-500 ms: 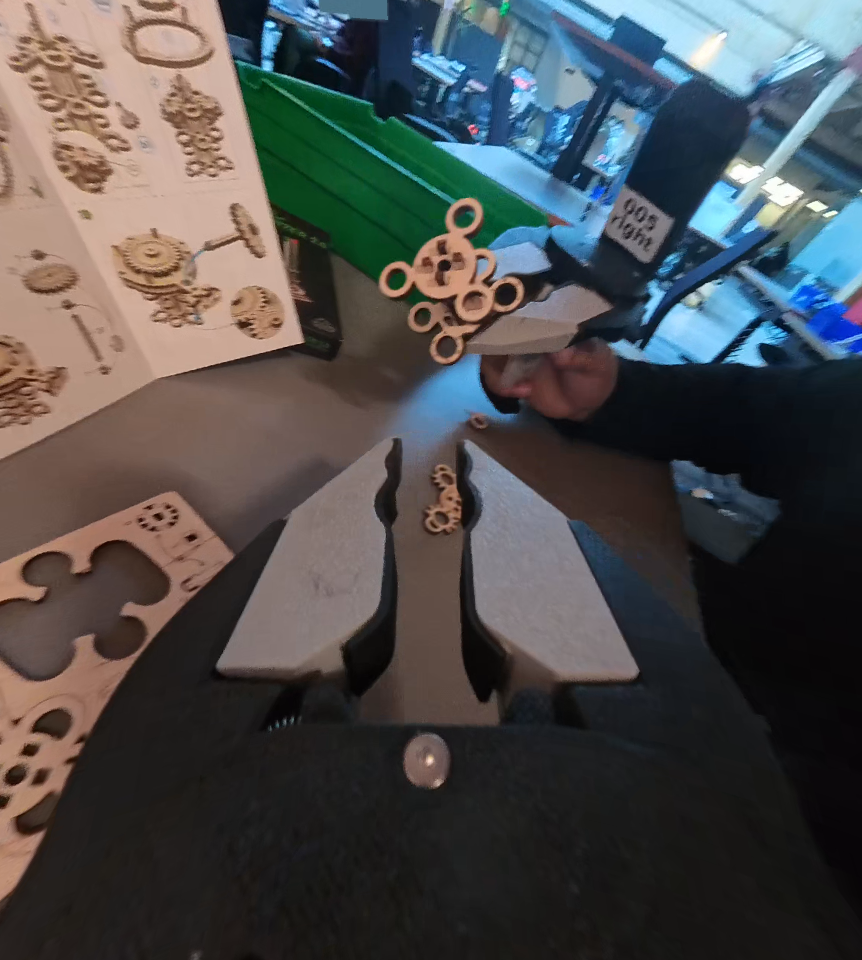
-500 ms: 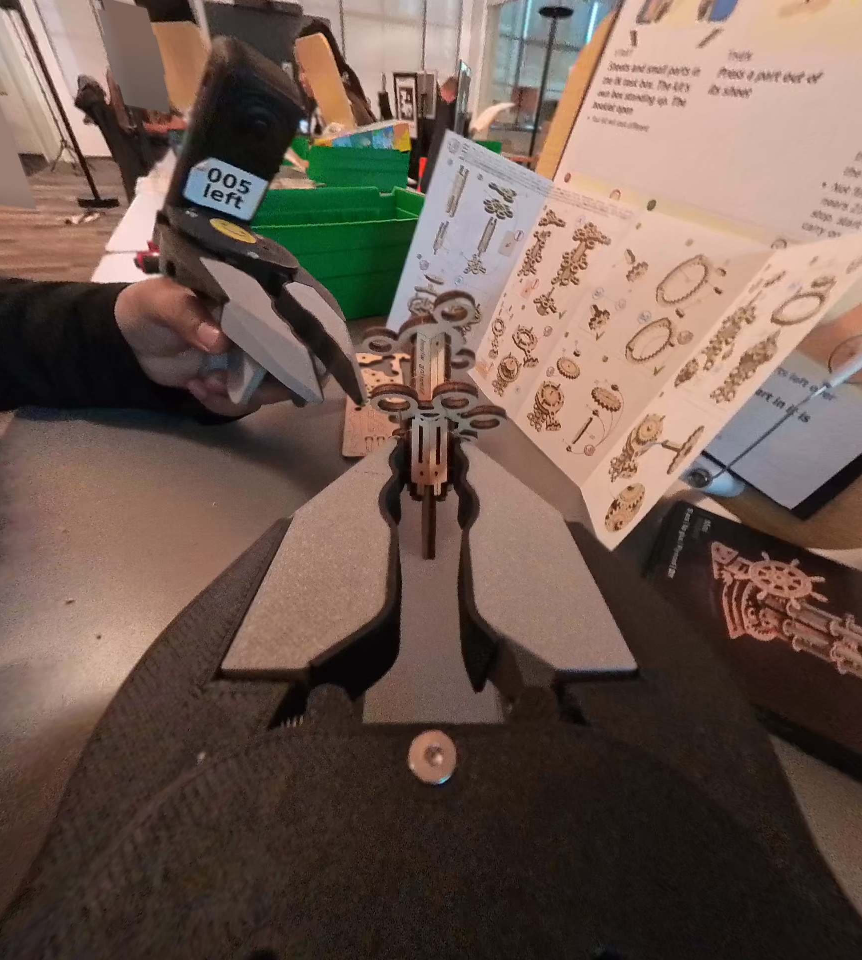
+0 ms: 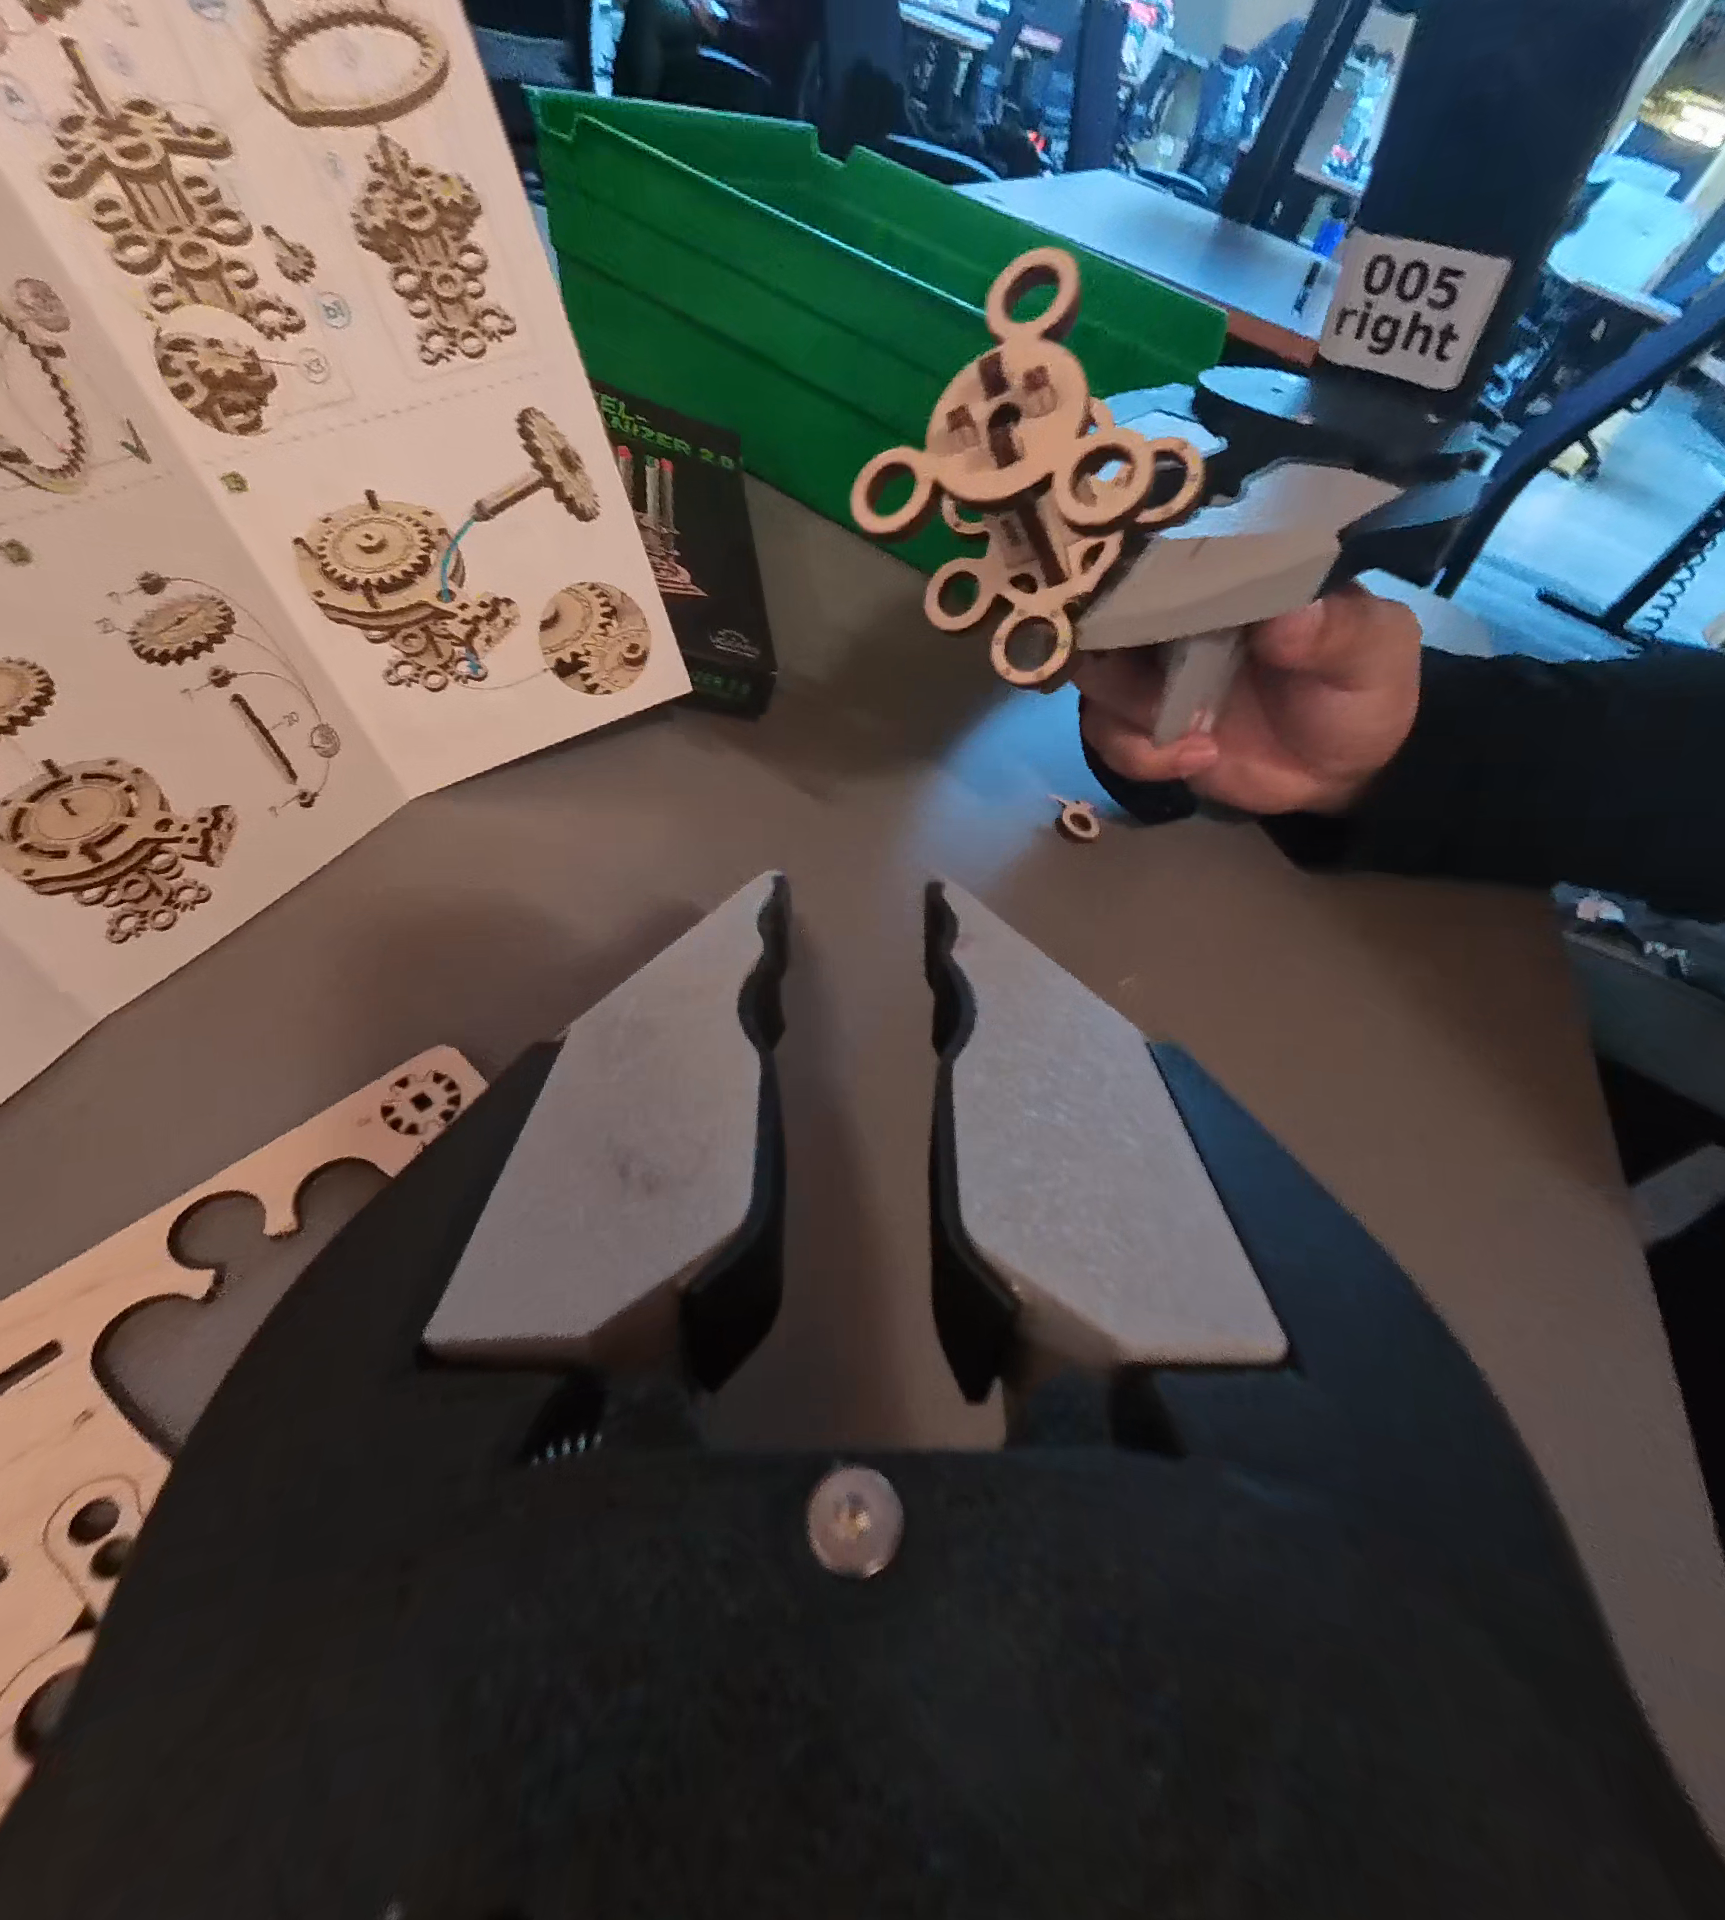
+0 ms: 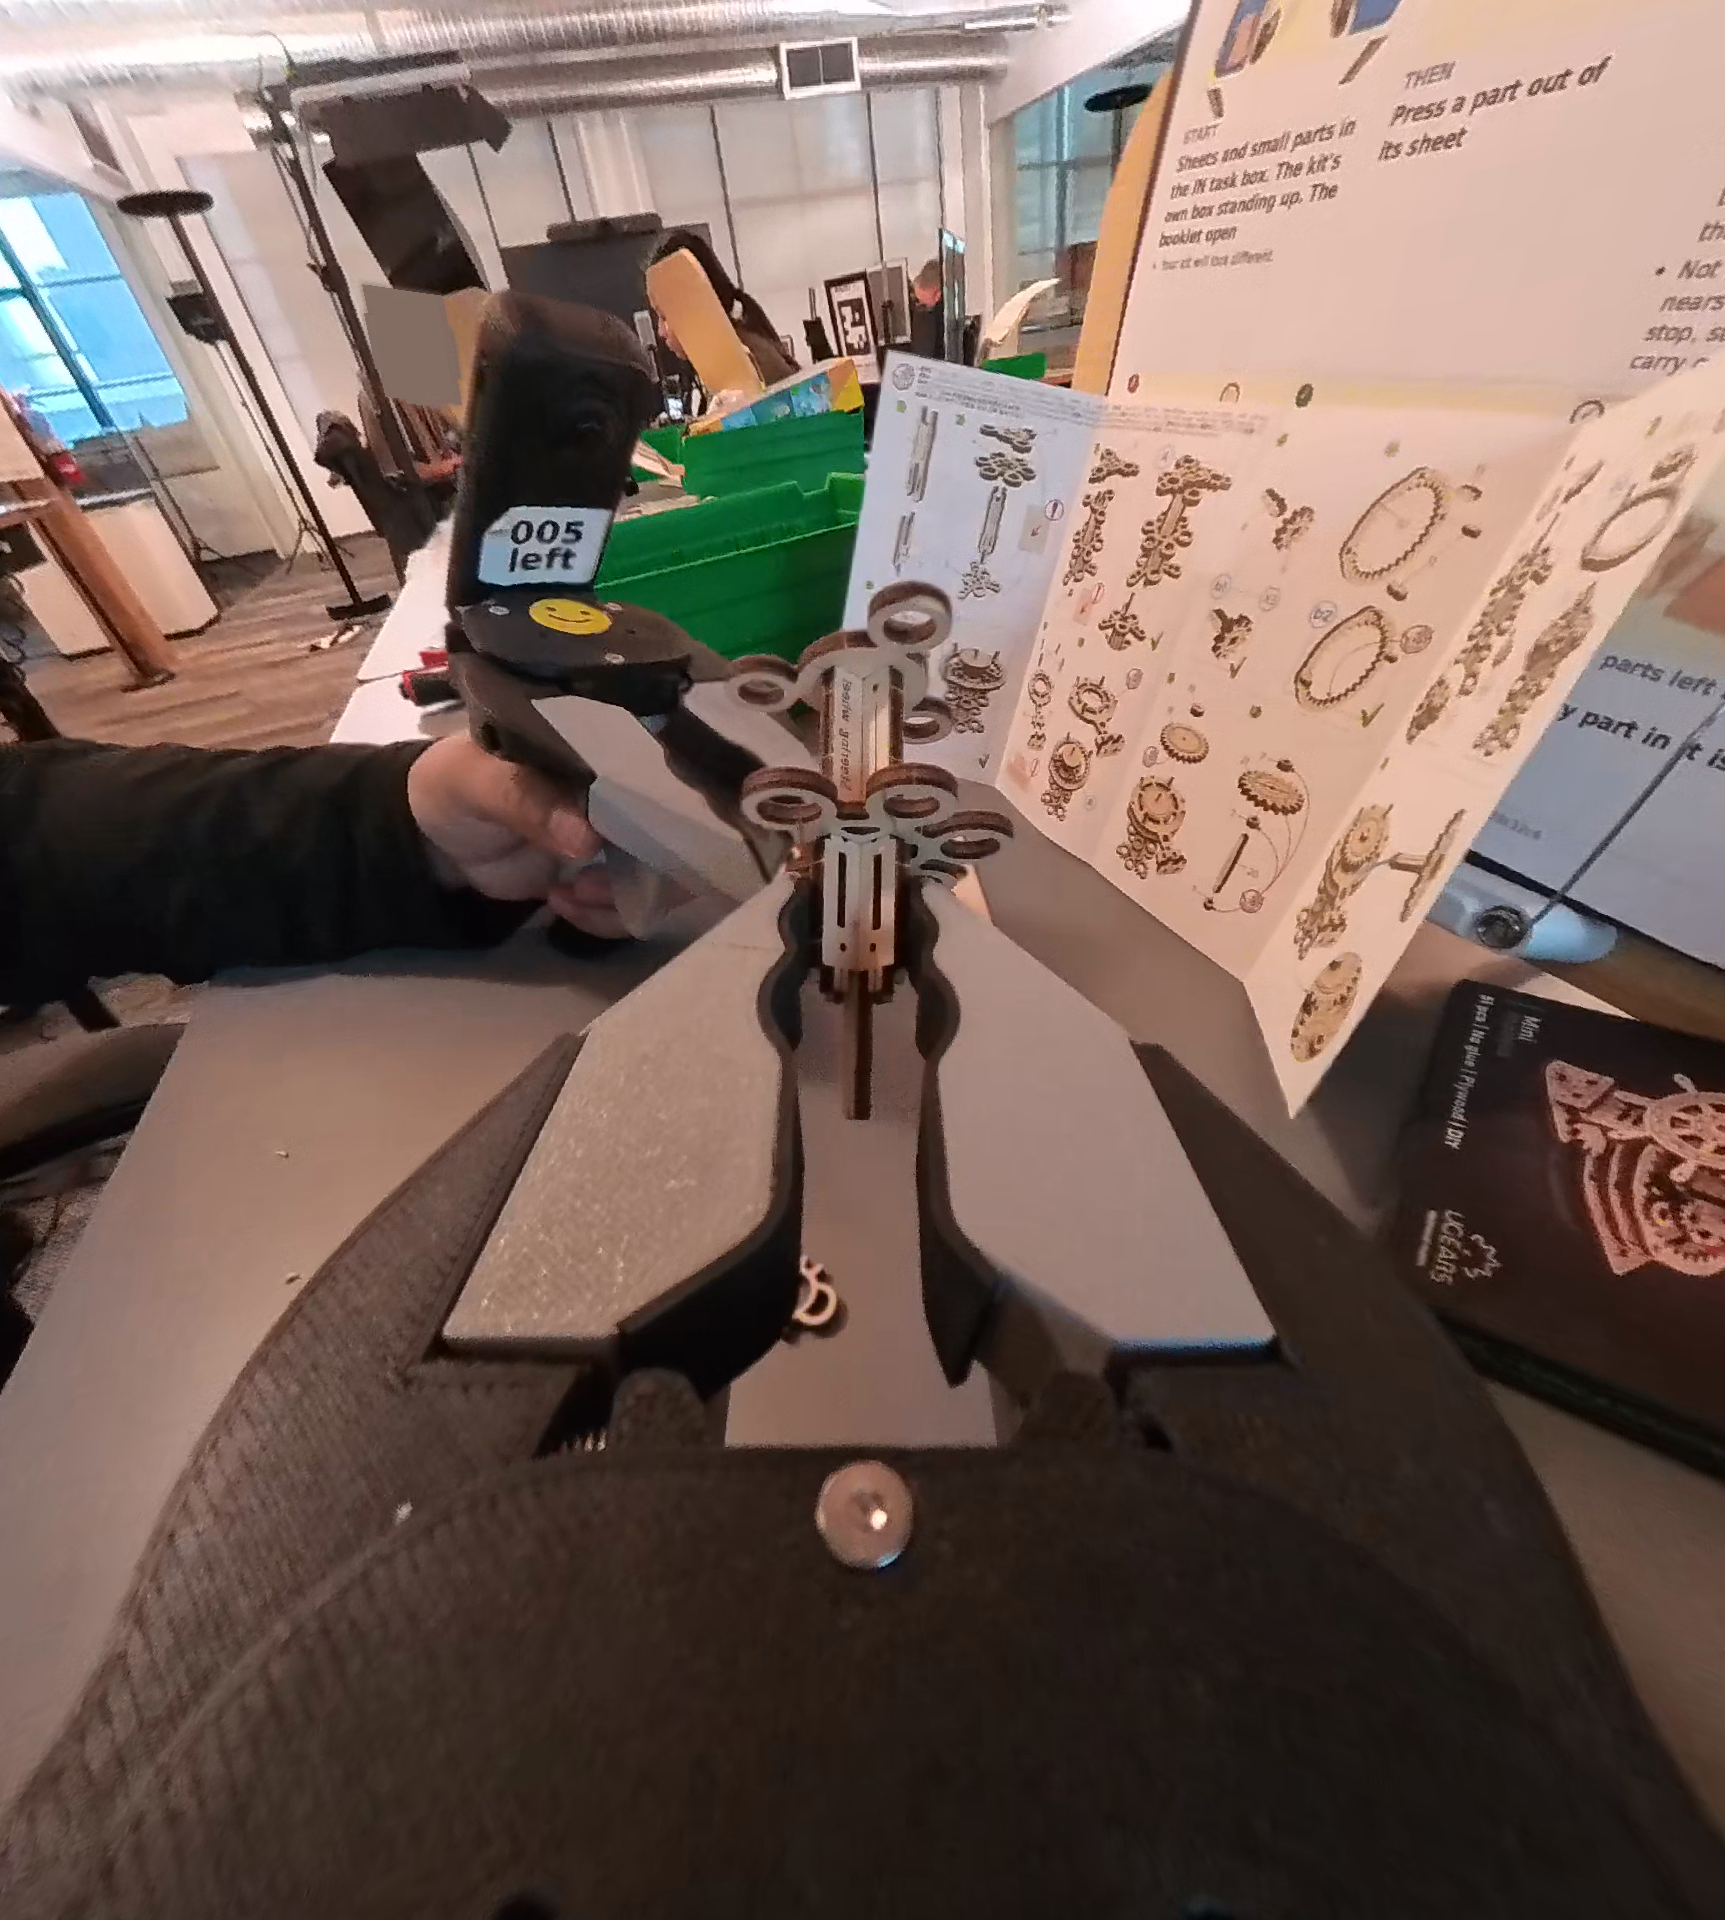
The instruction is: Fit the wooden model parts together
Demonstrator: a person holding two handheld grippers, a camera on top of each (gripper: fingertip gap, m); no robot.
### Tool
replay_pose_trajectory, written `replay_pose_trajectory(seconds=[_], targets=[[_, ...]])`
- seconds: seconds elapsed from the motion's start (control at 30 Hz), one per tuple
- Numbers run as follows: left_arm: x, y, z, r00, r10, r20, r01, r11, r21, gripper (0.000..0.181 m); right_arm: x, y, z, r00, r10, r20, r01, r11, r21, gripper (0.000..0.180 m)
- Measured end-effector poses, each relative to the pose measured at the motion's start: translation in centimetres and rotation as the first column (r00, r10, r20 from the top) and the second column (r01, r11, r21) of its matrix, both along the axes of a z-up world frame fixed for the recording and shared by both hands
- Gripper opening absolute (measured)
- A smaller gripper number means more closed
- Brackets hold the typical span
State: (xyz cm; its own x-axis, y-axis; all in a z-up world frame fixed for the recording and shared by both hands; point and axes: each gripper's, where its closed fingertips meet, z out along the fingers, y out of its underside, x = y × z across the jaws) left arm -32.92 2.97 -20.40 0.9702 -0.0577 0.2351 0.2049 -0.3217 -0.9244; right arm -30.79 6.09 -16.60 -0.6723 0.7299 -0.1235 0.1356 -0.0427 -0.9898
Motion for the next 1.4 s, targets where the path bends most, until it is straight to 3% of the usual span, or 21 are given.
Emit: replay_pose_trajectory(seconds=[0.17, 0.47, 0.83, 1.03, 1.4], targets=[[0.5, -2.0, 1.2, 1.000, -0.009, -0.020, 0.010, 0.999, 0.033, 0.020, -0.1, -2.2, 0.2, 0.997, 0.077, 0.001, -0.077, 0.997, -0.025, 0.013], [1.4, -3.1, 2.8, 0.997, -0.028, 0.077, 0.021, 0.996, 0.087, 0.022, 0.2, -7.3, 1.7, 0.975, 0.224, -0.019, -0.224, 0.969, -0.102, 0.014], [1.8, -2.7, 1.9, 0.993, -0.045, 0.113, 0.037, 0.997, 0.071, 0.023, 0.3, -6.9, 1.5, 0.965, 0.263, 0.015, -0.254, 0.944, -0.209, 0.014], [2.9, -2.5, 3.2, 0.985, -0.085, 0.151, 0.062, 0.987, 0.148, 0.023, 1.0, -8.0, 2.1, 0.952, 0.307, -0.003, -0.298, 0.921, -0.250, 0.013], [3.6, -2.8, 4.3, 0.997, -0.068, 0.038, 0.059, 0.976, 0.208, 0.023, 1.4, -8.3, 2.7, 0.965, 0.263, -0.024, -0.260, 0.930, -0.259, 0.014]])
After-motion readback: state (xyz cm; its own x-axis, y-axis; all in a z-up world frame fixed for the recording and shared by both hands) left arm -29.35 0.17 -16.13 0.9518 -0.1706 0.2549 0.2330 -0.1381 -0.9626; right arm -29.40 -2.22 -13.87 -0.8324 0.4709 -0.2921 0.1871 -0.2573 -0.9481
